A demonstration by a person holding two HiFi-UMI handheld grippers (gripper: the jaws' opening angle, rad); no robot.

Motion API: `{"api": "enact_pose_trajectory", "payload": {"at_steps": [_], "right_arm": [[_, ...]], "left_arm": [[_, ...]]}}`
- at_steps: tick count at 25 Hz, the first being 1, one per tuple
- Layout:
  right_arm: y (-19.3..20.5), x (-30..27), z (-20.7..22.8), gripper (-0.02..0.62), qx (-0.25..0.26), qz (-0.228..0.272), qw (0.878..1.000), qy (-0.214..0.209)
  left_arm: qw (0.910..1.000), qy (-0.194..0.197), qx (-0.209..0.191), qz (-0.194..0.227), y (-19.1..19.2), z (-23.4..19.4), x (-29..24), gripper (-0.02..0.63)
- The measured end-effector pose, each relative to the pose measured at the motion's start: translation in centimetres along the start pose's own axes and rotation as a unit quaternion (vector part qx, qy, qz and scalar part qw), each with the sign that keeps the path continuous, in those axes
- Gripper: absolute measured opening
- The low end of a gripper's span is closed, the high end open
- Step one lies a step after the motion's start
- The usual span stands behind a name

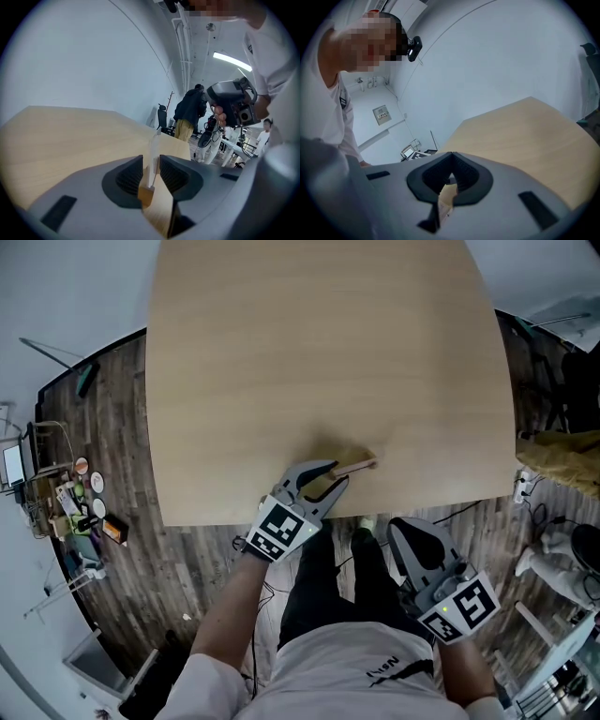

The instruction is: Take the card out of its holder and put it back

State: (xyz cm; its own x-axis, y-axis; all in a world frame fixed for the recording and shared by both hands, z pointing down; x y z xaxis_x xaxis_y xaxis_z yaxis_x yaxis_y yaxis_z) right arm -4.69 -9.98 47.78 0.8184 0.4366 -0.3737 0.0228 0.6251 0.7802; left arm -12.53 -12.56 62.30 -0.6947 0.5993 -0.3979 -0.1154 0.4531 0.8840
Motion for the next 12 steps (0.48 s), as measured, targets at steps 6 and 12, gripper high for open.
{"api": "enact_pose_trajectory", "payload": {"at_steps": [6,12], "right_arm": [[0.5,-0.1,0.9,0.012,-0.004,-0.008,1.0,0.008],[0.7,0.7,1.2,0.012,-0.005,-0.007,1.0,0.012]], "left_arm": [[0.9999,0.009,-0.008,-0.006,0.5,-0.1,-1.3,0.062],[0.9999,0.007,-0.013,-0.002,0.0,0.1,-1.5,0.026]]}}
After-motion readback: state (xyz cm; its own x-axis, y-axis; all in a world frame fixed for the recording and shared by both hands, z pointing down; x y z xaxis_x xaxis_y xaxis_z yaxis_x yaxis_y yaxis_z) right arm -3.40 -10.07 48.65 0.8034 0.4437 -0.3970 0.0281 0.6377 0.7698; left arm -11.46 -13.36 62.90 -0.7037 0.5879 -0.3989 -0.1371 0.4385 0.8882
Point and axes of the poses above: the fingertips, and each gripper's own axes: x backward along the fingers, z to its right, y out of its underside, the point moved 1 cm from there along x, backward along the fingers, and after that the axes turned 3 degrees about -x, right-handed, at the moved point
